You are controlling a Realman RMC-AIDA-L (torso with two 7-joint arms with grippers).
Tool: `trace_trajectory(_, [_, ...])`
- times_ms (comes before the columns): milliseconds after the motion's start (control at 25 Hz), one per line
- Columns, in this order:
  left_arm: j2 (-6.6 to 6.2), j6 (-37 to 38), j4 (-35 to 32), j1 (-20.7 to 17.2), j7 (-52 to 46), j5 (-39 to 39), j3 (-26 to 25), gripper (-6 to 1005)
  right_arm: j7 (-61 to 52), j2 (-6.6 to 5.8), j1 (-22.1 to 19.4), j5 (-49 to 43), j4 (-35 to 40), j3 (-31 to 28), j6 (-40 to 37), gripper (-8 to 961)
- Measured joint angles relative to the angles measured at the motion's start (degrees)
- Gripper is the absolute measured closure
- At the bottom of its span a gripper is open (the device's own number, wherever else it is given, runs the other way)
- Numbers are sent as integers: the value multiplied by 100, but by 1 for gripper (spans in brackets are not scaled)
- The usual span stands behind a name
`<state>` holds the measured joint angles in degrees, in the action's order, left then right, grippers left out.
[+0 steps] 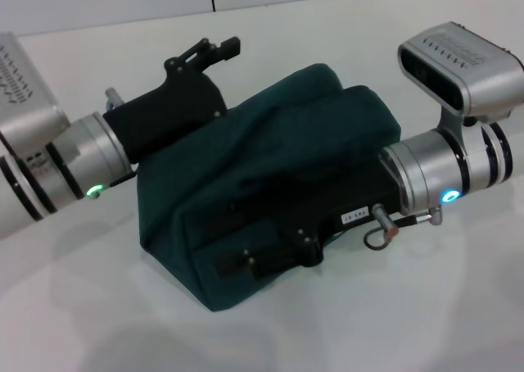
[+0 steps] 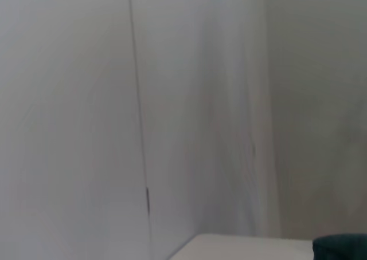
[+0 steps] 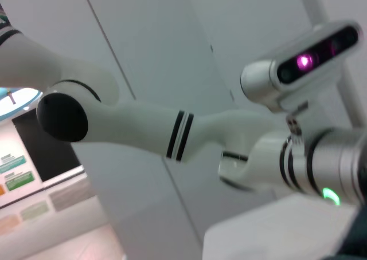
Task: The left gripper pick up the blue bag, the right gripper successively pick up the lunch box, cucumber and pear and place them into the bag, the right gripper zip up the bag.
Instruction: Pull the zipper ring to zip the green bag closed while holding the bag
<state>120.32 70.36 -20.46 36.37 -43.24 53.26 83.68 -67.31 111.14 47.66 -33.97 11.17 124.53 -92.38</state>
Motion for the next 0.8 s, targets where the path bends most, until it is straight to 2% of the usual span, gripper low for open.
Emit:
trace_trajectory(160, [10, 24, -55, 151, 79, -10, 0, 114, 339, 73, -147, -12, 177, -326, 121, 407])
trace_trajectory(360, [34, 0, -70, 369, 166, -105, -1, 114, 752, 226, -161, -16, 212, -390, 290, 408])
trace_trajectory(440, [35, -1, -70, 379, 214, -330, 1, 114, 819, 246, -175, -9, 243, -396, 290, 408])
trace_trajectory(520, [33, 19, -70, 355, 366, -630, -1, 114, 852, 215, -237, -8, 317, -397, 185, 408])
trace_trajectory(640, [27, 41, -70, 319, 569, -990, 0, 114, 858, 74, -391, 7, 422, -416, -84, 408])
trace_trajectory(720, [12, 38, -67, 296, 591, -1193, -1, 114, 859, -9, -518, 19, 455, -592, -211, 408])
trace_trajectory(800, [3, 59, -55, 262, 626, -1340, -2, 114, 900, -40, -703, -1, 488, -896, -338, 407])
